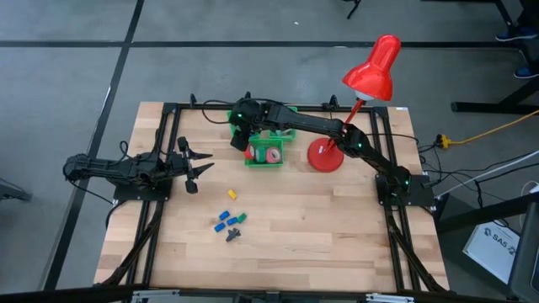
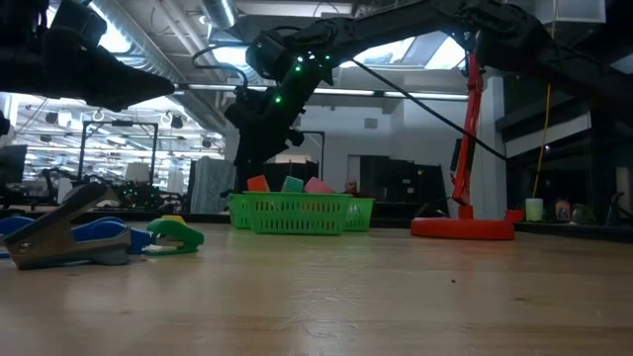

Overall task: Pick and place Stapler, Stapler remover, tape
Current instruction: Put the black staple remover into the right green bin

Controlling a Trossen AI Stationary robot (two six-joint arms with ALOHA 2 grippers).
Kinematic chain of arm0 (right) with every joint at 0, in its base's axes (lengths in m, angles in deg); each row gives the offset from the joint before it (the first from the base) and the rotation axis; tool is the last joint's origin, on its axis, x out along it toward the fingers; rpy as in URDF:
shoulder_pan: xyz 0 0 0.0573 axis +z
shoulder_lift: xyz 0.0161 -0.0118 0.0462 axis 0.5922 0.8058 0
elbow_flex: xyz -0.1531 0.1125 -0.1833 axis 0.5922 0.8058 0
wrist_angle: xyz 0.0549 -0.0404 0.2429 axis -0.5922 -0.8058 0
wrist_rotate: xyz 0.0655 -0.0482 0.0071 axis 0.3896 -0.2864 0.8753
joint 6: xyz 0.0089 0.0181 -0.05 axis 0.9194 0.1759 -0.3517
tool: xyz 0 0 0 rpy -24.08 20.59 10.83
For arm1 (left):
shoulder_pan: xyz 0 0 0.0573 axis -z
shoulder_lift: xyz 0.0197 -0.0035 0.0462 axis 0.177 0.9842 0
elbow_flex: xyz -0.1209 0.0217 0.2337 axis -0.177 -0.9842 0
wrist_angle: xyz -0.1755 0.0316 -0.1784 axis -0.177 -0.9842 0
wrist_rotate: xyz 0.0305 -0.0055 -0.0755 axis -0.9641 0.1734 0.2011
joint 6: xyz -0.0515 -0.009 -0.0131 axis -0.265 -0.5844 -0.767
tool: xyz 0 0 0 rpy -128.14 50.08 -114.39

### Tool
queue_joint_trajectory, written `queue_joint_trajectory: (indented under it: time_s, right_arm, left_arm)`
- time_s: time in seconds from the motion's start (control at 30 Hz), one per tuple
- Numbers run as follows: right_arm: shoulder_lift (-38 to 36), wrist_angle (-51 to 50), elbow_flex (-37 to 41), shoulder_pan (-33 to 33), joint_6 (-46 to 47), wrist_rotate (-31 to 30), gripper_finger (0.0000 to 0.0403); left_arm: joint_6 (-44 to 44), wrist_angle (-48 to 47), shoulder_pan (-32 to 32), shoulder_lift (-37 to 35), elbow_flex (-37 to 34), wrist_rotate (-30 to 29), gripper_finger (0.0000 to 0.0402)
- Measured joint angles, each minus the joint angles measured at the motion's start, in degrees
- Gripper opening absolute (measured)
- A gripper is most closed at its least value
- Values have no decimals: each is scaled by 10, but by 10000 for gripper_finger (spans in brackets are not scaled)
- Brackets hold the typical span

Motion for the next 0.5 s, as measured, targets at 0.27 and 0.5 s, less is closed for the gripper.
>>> queue_joint_trajectory:
  time_s: [0.27,0.5]
  right_arm:
    - [0,2,0,15,90,69,255]
    - [0,-4,0,51,49,140,253]
  left_arm:
    - [0,0,0,0,0,0,128]
    - [0,0,0,0,0,0,127]
